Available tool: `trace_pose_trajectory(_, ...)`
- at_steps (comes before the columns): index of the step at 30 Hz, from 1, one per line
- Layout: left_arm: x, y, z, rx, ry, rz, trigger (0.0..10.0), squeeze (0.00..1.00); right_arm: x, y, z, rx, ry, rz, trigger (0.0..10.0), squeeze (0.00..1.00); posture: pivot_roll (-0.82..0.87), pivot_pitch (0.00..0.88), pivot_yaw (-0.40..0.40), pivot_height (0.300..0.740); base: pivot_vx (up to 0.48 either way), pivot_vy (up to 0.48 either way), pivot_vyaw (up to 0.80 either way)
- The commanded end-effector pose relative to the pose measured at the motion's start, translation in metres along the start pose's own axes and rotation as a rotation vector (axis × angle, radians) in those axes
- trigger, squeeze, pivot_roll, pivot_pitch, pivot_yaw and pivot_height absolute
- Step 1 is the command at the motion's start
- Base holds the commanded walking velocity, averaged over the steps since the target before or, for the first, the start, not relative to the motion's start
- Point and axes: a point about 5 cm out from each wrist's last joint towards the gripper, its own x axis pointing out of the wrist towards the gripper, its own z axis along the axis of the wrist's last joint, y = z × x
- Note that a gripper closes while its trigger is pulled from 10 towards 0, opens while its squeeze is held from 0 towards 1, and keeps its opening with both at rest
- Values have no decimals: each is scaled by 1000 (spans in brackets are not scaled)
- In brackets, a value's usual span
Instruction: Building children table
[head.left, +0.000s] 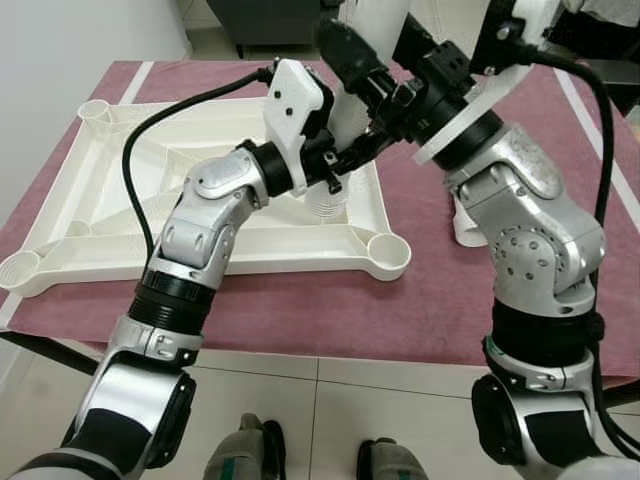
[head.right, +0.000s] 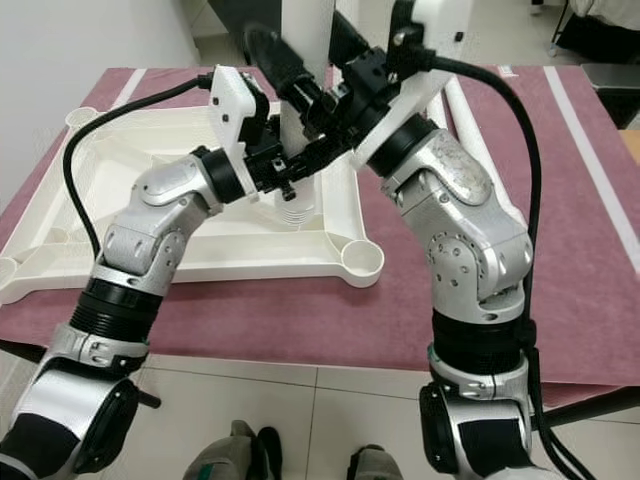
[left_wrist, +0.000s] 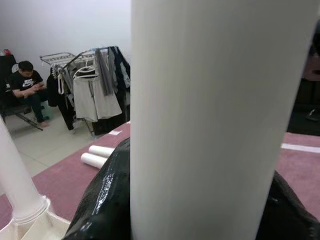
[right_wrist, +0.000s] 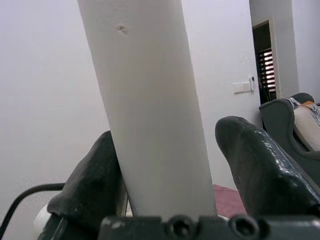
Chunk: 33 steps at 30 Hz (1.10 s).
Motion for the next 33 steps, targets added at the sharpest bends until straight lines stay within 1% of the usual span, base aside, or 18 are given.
trace_pose_trajectory(1, -14, 9, 0, -18, -23, 88, 0, 0, -11, -15, 13, -31, -58, -113, 10000, 0, -110, 63, 52, 740, 0, 0, 0)
trace_pose_trajectory(2, -15, 9, -1, -33, -30, 110, 0, 0, -13, -15, 10, -30, -46, -122, 10000, 0, -108, 60, 48, 740, 0, 0, 0)
trace_pose_trajectory(4, -17, 10, -2, -67, -44, 145, 0, 0, -14, -13, 2, -60, 0, -108, 10000, 0, -102, 46, 36, 740, 0, 0, 0)
trace_pose_trajectory(7, -17, 10, -2, -67, -44, 145, 0, 0, -14, -13, 2, -60, 0, -108, 10000, 0, -102, 46, 36, 740, 0, 0, 0)
trace_pose_trajectory(8, -18, 10, -2, -81, -51, 164, 0, 0, -13, -13, -2, -85, 28, -103, 10000, 0, -95, 42, 30, 740, 0, 0, 0)
trace_pose_trajectory(9, -18, 10, -2, -81, -51, 164, 0, 0, -13, -13, -2, -85, 28, -103, 10000, 0, -95, 42, 30, 740, 0, 0, 0)
trace_pose_trajectory(13, -17, 11, 1, -85, -70, 209, 0, 0, -9, -20, -12, -130, 93, -164, 10000, 0, -85, 38, 25, 740, 0, 0, 0)
trace_pose_trajectory(16, -17, 11, 0, -73, -54, 219, 0, 0, -11, -23, -19, -149, 114, -199, 10000, 0, -85, 43, 33, 740, 0, 0, 0)
trace_pose_trajectory(19, -18, 10, -2, -65, -42, 219, 0, 0, -13, -24, -21, -147, 119, -208, 10000, 0, -85, 43, 33, 740, 0, 0, 0)
trace_pose_trajectory(21, -18, 10, -5, -38, -8, 217, 0, 0, -15, -21, -23, -131, 123, -206, 10000, 0, -92, 51, 42, 740, 0, 0, 0)
trace_pose_trajectory(29, -16, 11, -6, -30, 4, 215, 0, 0, -17, -20, -25, -143, 128, -203, 10000, 0, -100, 58, 51, 740, 0, 0, 0)
trace_pose_trajectory(33, -16, 12, -5, -36, 0, 221, 0, 0, -21, -18, -30, -155, 158, -174, 10000, 0, -98, 63, 56, 740, 0, 0, 0)
